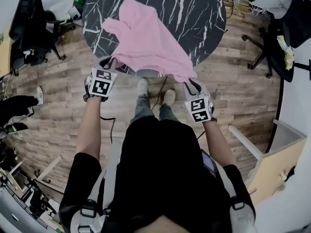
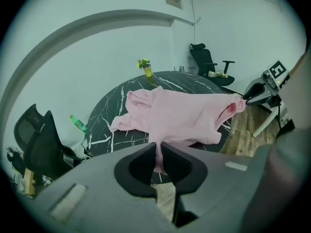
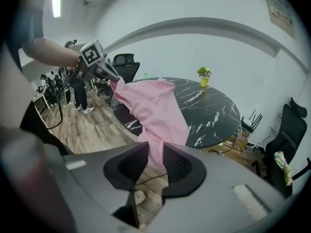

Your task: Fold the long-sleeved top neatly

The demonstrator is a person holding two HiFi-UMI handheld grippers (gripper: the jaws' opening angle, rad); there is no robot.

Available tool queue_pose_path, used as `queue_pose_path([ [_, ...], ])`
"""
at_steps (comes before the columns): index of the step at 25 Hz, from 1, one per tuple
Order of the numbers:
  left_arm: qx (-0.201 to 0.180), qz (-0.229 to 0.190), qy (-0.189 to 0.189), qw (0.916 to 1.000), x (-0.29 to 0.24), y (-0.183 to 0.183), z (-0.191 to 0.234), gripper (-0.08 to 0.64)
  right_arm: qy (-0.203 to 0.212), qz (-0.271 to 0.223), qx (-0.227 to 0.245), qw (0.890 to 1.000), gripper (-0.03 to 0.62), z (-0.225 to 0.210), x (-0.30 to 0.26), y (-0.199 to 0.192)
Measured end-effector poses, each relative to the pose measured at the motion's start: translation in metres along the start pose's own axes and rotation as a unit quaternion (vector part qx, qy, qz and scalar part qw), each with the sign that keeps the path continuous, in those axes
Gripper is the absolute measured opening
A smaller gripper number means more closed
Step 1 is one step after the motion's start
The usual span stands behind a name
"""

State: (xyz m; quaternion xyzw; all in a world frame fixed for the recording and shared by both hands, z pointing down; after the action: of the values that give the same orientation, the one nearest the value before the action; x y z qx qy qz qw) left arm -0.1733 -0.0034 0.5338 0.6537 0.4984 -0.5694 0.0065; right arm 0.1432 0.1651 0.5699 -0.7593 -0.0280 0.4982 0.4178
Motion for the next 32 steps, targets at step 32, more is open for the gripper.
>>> queue_pose_path([
  [32, -0.01, -0.015, -0.048, 0.9987, 0.0, 0.002, -0.013, 0.034, -0.011, 0.056, 0.052, 0.997, 0.018, -0.023, -0.004, 0.018],
])
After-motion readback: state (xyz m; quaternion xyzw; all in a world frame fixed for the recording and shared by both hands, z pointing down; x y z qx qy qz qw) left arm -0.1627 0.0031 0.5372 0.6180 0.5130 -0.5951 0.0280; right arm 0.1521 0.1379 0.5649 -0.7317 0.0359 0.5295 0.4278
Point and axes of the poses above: the fingertips, and each gripper's own axes: x backward along the fingers, z to its left, y out of its top, the point moved 4 cm from there along x, backward along the fingers, and after that the axes turned 13 degrees about y, right-handed, at the moved point
